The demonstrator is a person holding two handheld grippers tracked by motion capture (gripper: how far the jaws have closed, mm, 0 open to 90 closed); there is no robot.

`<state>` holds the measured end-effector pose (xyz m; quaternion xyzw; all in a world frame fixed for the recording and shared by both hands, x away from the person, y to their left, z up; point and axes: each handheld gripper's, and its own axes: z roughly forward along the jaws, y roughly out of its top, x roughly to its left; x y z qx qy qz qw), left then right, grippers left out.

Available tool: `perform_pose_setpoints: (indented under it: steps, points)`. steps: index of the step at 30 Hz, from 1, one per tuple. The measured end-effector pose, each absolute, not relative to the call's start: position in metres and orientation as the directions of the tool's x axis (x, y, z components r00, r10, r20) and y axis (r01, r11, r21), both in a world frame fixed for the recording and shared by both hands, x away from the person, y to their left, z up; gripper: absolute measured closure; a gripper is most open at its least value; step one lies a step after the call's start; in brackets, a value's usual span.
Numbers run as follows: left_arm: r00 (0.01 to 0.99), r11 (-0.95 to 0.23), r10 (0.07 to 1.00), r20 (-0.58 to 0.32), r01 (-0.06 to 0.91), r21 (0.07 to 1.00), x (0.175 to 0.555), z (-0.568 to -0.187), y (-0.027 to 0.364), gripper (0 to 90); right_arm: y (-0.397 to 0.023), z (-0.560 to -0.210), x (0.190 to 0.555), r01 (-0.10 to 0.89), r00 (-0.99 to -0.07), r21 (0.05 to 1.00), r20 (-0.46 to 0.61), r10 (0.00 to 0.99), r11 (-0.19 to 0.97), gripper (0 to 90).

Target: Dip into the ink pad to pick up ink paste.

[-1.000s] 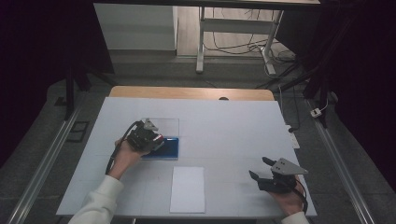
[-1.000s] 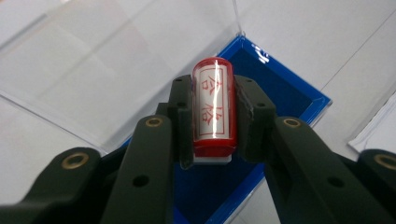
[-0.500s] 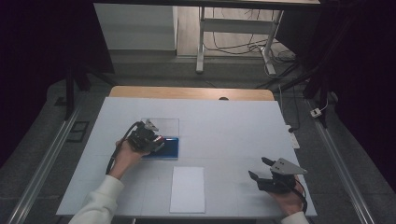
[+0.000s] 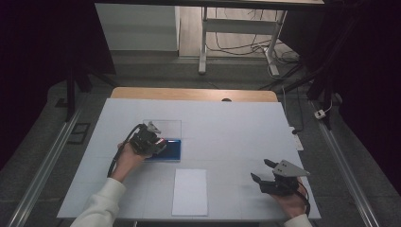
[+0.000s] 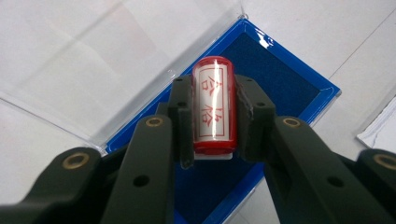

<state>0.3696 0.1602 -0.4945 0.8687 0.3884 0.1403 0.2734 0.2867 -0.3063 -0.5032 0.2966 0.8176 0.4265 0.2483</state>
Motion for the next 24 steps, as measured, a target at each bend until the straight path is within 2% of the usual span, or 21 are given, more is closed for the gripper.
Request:
perform_pose_setpoints:
  steps: [24]
  points:
    - [0.665, -0.567, 0.745, 0.056, 0.586, 0.579, 0.3686, -0.4957, 0.1583, 71.0, -0.3028, -0.5034, 0.2880, 0.272, -0.707, 0.842, -0.153, 0.690, 0.465, 25.7]
